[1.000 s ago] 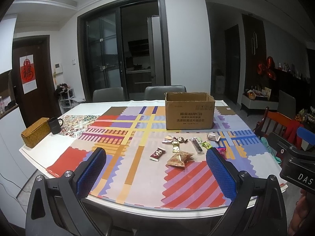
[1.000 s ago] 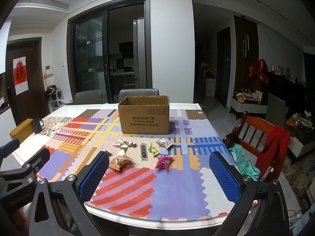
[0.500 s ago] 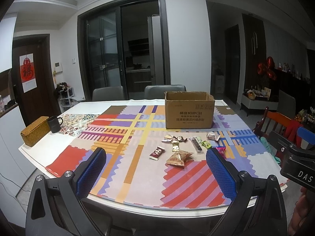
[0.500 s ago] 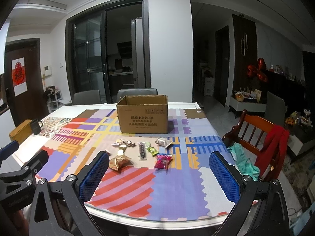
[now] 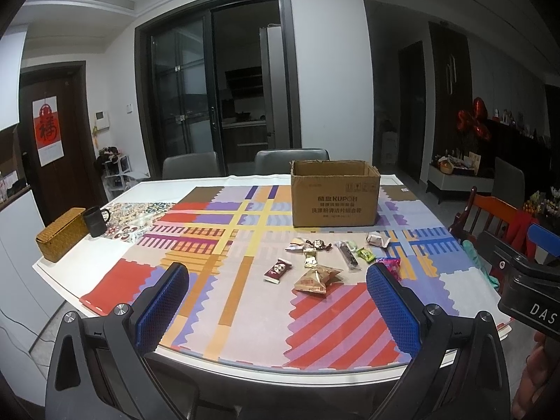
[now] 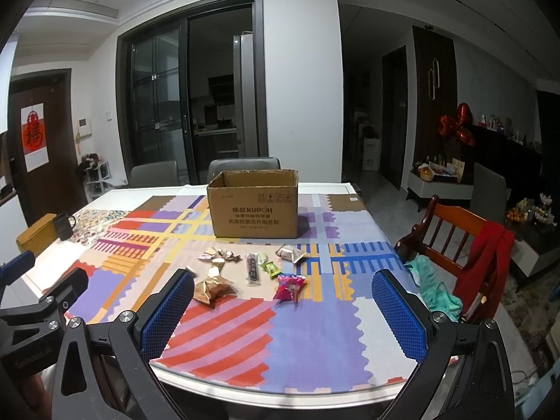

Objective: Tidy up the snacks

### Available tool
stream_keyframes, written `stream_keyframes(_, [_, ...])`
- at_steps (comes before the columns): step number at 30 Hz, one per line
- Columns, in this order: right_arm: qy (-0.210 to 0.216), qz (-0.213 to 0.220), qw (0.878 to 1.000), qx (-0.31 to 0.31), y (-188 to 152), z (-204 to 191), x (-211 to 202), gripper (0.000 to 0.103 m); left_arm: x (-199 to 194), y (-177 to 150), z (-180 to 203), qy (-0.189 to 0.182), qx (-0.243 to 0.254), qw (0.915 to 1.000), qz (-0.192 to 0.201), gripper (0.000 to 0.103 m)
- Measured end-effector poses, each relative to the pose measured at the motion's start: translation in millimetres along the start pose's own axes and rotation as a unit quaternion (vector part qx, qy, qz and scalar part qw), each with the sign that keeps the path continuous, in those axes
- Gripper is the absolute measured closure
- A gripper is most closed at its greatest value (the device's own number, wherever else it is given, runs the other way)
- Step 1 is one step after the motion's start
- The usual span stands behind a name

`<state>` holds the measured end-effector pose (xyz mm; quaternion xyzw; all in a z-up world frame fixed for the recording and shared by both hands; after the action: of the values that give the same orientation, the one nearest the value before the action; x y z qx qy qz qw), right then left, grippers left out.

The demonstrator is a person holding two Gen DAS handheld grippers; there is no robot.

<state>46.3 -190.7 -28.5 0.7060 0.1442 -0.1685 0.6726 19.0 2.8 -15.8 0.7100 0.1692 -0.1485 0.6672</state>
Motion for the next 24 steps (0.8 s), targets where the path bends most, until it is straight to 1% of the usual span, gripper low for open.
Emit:
stream_keyframes(11, [0.003,-0.012,1.0,0.006,-4,1,9,0.0,20,-2,6,-0.006,0.007,0.9997,-0.022,0.0])
stream_keyframes(14, [0.004,-0.021,1.0,0.009,-3,3,18,0.0,30,-1,9,-0.01,0.011,0.9994,-0.03,0.0])
stream_keyframes(20, [-0.004,-0.026,1.0,0.015,2,6,37,0.0,55,2,14,-0.012,0.021,0.9988,-0.043,0.0])
stream_keyframes(24, [-0.006,-0.041,0.999,0.013,1,6,55,0.0,73,0,18,-0.016,0.025,0.998,-0.056,0.0])
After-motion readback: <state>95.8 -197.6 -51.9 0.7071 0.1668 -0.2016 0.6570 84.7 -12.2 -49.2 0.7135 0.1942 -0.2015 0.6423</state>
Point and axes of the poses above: each gripper's, at about its wrist camera, not at the fingertips, and x roughly the way its jaws point, z to its right, y to its top, the point moved 3 cm from there along x, roughly the way its jaws point, and after that the axes turned 1 degree about y, right-handed, at the moved point
